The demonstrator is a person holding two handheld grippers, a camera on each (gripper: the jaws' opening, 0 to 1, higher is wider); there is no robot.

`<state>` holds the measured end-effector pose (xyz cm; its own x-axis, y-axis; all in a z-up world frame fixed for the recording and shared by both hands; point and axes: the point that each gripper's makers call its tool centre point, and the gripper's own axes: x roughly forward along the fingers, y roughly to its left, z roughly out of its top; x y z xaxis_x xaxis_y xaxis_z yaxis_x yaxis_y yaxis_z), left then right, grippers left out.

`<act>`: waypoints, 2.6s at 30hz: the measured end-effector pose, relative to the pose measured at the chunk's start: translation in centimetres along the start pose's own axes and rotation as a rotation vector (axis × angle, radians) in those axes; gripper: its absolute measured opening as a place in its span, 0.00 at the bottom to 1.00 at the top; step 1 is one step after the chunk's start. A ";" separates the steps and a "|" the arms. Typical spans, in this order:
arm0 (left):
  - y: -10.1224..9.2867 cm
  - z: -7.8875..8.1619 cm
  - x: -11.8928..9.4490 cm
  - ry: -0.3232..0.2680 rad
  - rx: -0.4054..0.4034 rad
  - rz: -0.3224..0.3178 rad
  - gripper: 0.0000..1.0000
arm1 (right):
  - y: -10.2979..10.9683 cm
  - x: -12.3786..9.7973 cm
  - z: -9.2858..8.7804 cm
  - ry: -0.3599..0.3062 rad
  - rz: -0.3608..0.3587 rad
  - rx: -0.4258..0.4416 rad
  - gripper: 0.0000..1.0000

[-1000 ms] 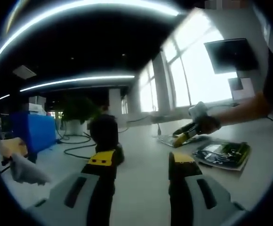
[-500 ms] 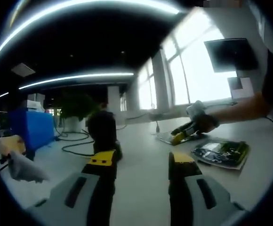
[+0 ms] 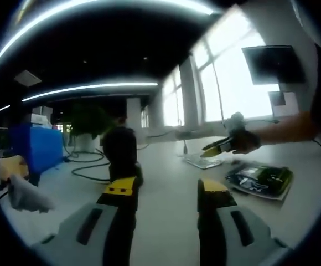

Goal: Clip sheet goods on table flip sheet goods clip sheet goods scan sheet goods put sheet goods back to table

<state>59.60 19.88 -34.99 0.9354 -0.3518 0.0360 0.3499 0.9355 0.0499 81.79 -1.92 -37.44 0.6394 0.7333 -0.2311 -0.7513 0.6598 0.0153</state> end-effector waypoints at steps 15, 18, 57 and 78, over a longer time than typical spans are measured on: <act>-0.3 0.8 -0.6 -0.040 -0.003 -0.001 0.35 | 4.0 -14.3 3.7 -0.258 -0.193 0.052 0.82; 0.1 0.7 -0.8 -0.041 -0.011 0.021 0.35 | 4.4 -16.8 3.1 -0.273 -0.225 0.101 0.81; -1.8 1.1 -0.8 -0.058 0.019 -0.057 0.37 | 12.0 -23.0 0.4 -0.315 -0.377 0.068 0.69; -1.9 0.7 -0.7 -0.046 0.057 -0.052 0.36 | 16.8 -20.8 1.5 -0.313 -0.300 0.005 0.64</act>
<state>58.20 18.31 -34.46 0.9122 -0.4024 0.0776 0.3934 0.9129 0.1092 56.16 -5.82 -30.91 0.8487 0.5226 0.0805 -0.5241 0.8516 -0.0029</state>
